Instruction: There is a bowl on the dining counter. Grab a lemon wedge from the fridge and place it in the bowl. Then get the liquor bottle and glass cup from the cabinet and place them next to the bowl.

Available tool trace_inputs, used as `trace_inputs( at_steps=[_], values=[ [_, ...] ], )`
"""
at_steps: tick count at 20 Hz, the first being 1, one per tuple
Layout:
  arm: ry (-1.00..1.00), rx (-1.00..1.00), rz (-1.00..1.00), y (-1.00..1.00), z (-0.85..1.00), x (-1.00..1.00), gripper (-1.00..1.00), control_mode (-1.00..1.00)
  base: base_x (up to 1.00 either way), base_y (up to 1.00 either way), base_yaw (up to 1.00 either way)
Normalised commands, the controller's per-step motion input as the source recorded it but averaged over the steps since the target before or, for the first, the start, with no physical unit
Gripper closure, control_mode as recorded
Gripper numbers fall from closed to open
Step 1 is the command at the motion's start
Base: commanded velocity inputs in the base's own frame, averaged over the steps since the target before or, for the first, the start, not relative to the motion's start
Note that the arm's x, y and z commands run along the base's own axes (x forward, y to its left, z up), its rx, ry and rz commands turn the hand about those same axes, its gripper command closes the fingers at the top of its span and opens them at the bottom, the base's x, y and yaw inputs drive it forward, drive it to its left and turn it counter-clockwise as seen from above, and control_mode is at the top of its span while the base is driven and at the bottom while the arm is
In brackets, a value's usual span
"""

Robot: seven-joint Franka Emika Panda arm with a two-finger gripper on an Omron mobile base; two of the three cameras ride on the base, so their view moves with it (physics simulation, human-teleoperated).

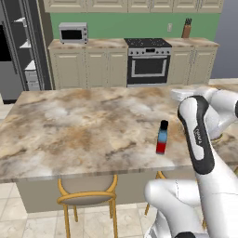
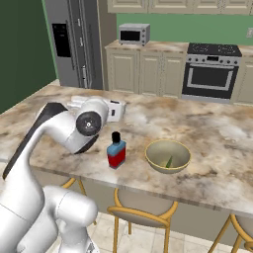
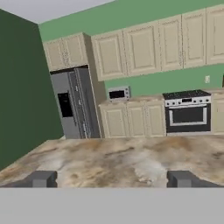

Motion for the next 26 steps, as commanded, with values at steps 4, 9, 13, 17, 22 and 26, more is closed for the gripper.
trace_inputs(
  at_steps=[4, 9, 13, 17, 22, 26],
  values=[
    [0.44, 0.04, -0.21, 0.12, 0.67, -0.33, -1.00, -1.00, 0.00, 0.00, 0.00],
    [0.43, 0.04, -0.20, 0.08, 0.52, -0.37, -1.00, -1.00, 0.00, 0.00, 0.00],
    [0.22, 0.03, -0.19, 0.04, 0.05, -0.61, -1.00, -1.00, 0.00, 0.00, 0.00],
    [0.01, 0.00, -0.15, 0.00, -0.26, -0.93, -1.00, -1.00, 0.00, 0.00, 0.00],
    [-0.02, 0.00, -0.12, 0.00, -0.24, -0.89, -1.00, -1.00, 0.00, 0.00, 0.00],
    [0.00, 0.00, -0.05, 0.03, -0.09, -0.40, -1.00, -1.00, 0.00, 0.00, 0.00]
  ],
)
